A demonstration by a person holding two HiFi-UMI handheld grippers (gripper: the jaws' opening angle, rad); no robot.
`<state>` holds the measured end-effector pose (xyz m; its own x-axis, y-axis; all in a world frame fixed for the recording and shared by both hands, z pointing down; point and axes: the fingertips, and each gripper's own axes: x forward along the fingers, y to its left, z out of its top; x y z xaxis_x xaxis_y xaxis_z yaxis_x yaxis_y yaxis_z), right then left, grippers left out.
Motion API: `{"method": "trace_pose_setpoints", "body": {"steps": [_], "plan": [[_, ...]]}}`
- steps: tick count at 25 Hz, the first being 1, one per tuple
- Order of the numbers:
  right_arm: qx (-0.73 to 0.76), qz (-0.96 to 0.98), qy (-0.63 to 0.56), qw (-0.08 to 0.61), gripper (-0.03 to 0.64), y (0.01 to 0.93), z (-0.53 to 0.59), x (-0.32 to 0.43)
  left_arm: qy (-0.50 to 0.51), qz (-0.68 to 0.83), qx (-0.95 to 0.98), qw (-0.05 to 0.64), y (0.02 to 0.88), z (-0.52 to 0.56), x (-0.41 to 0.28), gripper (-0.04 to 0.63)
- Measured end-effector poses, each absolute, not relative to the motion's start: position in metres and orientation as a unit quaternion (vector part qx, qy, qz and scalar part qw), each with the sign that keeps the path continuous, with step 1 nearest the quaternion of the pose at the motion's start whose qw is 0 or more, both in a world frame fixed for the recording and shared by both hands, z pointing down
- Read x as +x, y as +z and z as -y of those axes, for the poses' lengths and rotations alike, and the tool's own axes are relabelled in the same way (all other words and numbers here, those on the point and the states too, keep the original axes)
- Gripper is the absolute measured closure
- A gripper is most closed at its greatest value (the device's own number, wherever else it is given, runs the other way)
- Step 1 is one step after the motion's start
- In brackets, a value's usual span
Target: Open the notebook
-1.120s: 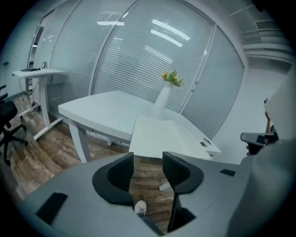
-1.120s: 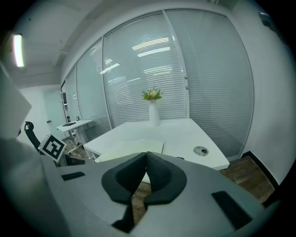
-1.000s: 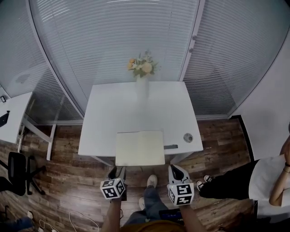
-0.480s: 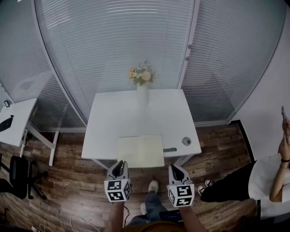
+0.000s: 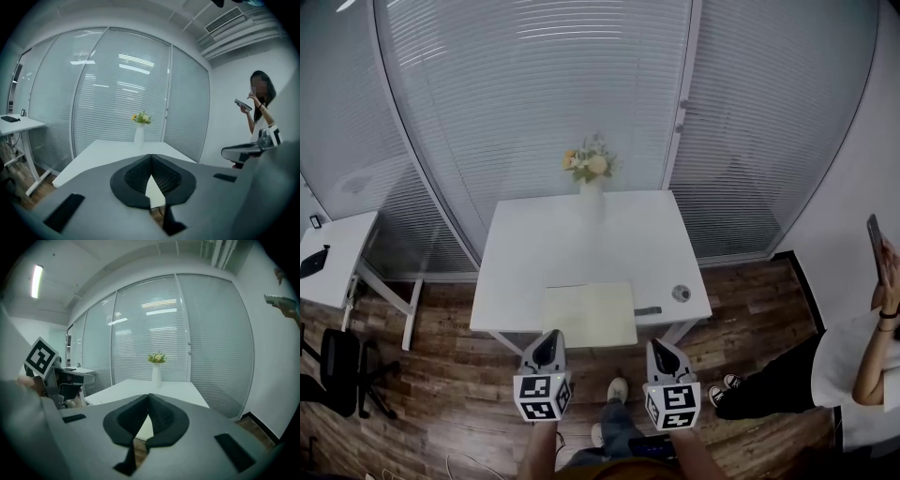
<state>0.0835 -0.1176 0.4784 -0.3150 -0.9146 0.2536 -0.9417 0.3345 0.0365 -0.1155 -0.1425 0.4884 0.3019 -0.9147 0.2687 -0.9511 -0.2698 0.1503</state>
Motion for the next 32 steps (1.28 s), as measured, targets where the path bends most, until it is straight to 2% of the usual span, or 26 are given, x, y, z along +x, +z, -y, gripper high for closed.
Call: {"method": "trace_pose_setpoints", "body": {"steps": [32], "plan": [[0.577,0.805,0.053,0.122,0.604,0.4769,0.1105,0.0839,0.055,0.581,0.799,0.143,0.4855,0.1376,-0.1153,0.572]]}}
